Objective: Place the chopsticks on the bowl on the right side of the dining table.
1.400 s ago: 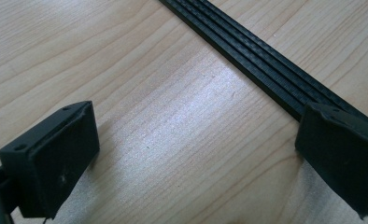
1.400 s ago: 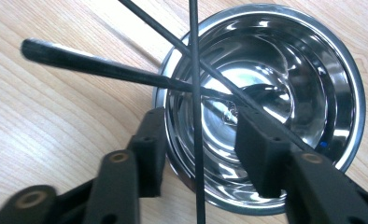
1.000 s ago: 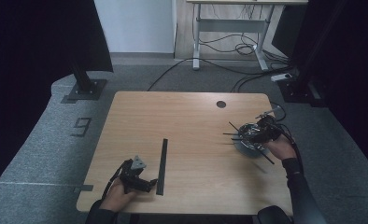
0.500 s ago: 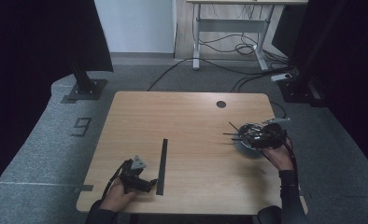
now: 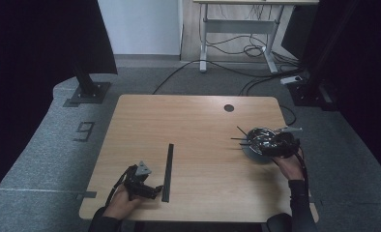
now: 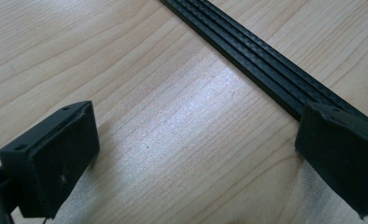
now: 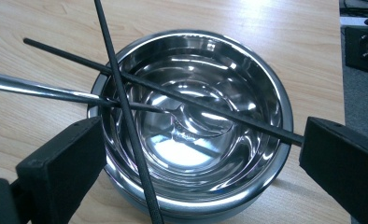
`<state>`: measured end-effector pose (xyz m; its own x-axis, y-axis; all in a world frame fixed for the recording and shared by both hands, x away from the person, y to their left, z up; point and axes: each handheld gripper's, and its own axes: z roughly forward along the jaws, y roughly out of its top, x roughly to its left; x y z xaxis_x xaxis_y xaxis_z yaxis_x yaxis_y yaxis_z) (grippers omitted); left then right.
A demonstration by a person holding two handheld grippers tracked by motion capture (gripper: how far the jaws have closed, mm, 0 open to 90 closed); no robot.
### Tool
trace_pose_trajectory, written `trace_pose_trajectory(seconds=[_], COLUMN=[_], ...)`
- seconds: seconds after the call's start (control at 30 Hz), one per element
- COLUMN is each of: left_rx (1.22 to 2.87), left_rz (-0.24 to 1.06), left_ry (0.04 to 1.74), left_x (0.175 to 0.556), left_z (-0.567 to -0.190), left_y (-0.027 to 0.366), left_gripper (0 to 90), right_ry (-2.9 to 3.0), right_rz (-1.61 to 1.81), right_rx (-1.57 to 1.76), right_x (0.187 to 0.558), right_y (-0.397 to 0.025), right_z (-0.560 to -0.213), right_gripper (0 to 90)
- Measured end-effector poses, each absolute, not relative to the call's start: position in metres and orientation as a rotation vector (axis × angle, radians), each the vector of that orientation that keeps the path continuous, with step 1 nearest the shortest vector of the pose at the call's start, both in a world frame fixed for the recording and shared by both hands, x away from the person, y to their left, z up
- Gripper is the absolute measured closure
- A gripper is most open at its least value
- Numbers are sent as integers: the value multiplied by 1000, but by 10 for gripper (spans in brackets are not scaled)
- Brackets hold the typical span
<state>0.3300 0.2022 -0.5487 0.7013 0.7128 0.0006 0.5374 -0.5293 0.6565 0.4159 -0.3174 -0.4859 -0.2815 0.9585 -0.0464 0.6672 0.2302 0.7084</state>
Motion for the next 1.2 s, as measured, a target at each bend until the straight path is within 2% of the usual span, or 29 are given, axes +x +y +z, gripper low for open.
trace_pose_trajectory(seconds=[1.2], left_rx=[2266], left_rz=[358], left_ry=[951], left_x=[330], left_z=[-549], left_y=[202], left_gripper=[0], right_ry=[1945], right_rz=[667], right_rx=[1528], right_x=[421], right_y=[-343], right_z=[-495], right_gripper=[58])
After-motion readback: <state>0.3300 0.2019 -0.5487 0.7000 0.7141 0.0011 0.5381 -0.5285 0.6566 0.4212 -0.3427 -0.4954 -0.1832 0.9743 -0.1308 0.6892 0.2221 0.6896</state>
